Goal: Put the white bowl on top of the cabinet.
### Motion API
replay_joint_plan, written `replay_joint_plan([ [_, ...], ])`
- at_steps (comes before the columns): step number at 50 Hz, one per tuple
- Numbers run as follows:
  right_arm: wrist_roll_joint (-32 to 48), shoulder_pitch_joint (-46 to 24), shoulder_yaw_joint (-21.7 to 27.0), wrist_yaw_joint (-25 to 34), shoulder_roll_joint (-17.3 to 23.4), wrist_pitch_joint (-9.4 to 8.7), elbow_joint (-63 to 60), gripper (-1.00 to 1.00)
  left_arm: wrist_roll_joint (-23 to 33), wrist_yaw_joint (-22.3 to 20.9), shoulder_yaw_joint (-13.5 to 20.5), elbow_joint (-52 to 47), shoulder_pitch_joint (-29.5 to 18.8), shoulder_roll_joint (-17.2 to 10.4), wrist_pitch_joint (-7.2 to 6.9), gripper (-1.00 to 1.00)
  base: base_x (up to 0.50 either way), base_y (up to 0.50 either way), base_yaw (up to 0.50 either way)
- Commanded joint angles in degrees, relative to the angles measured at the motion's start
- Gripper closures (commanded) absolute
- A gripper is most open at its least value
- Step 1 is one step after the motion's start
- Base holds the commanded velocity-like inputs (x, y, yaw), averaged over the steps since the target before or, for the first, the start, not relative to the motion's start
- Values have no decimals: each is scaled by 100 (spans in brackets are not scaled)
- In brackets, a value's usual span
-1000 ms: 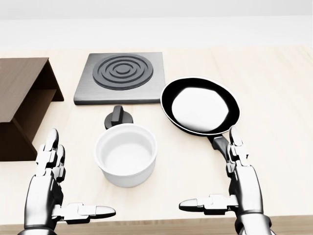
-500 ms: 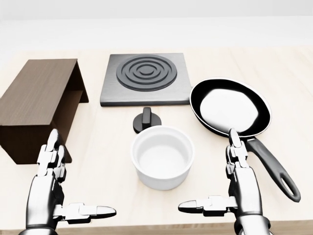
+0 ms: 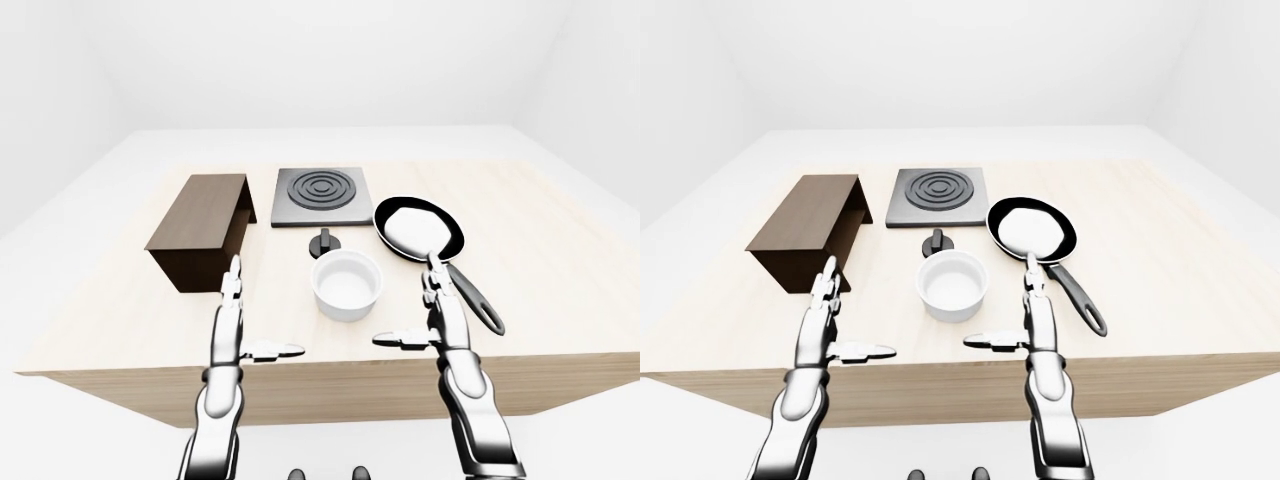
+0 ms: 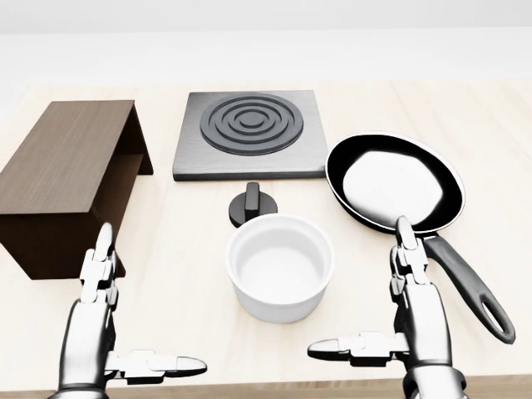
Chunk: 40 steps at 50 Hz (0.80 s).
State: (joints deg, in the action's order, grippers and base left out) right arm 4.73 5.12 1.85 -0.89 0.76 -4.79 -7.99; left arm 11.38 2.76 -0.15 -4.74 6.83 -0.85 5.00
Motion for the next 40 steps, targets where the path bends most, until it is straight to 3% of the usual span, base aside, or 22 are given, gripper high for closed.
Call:
replay_joint_plan([
  [1,-17,-58,111,-6,30,-21,5,-100,857,427,-207,-85,136,25,0,-100,0,0,0],
  [6,9,-74,103,-42,22,-21,48,-100,1224,630,-291,-35,76,25,0,-100,0,0,0],
  [11,21,-43,93,-45,23,-13,11,-100,1936,864,-547,-509,248,43,0,-100,0,0,0],
  [13,21,-42,94,-44,22,-14,9,-100,1939,870,-555,-518,251,38,0,-100,0,0,0],
  [14,58,-6,88,-58,26,-2,-45,-100,2288,946,-668,-752,328,53,-109,-100,0,0,0],
  [20,90,14,141,-92,25,-19,-127,-100,2960,985,-1004,-1254,417,51,-613,-100,0,0,0],
  [25,108,79,143,-83,20,-21,-243,-100,3356,977,-1215,-1498,371,53,-945,-100,0,0,0],
  [27,108,83,147,-80,18,-21,-253,-100,3473,948,-1272,-1562,339,64,-1000,-100,0,0,0],
  [40,74,182,192,-17,9,-21,-499,-100,4463,704,-1765,-1930,205,107,-1000,-100,0,0,0],
])
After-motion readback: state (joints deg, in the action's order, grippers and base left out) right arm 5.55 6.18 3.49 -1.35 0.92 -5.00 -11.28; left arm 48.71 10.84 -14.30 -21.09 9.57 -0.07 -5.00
